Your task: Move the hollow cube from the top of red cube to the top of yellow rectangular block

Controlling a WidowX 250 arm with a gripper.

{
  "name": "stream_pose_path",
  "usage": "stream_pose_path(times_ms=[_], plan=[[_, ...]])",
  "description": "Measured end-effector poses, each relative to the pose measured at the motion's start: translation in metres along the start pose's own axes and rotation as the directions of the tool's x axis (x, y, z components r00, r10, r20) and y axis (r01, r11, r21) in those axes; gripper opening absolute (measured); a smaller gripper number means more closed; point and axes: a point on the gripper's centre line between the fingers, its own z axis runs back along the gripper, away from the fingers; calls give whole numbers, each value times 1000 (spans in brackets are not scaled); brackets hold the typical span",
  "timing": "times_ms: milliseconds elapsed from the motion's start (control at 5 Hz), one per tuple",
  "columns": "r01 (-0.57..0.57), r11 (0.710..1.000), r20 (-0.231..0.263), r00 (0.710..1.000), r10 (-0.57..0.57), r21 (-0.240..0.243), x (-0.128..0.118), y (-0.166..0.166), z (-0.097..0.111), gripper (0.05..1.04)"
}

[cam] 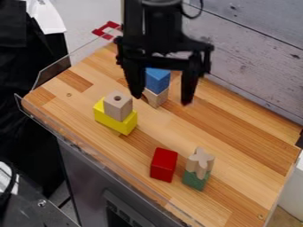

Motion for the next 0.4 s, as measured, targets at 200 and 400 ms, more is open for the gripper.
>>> stream_pose_path(times_ms=[200, 400], plan=[[246, 969, -31, 969, -245, 19, 1, -6, -3, 998], [366, 929, -13, 931, -366, 47, 4, -9, -5, 998]])
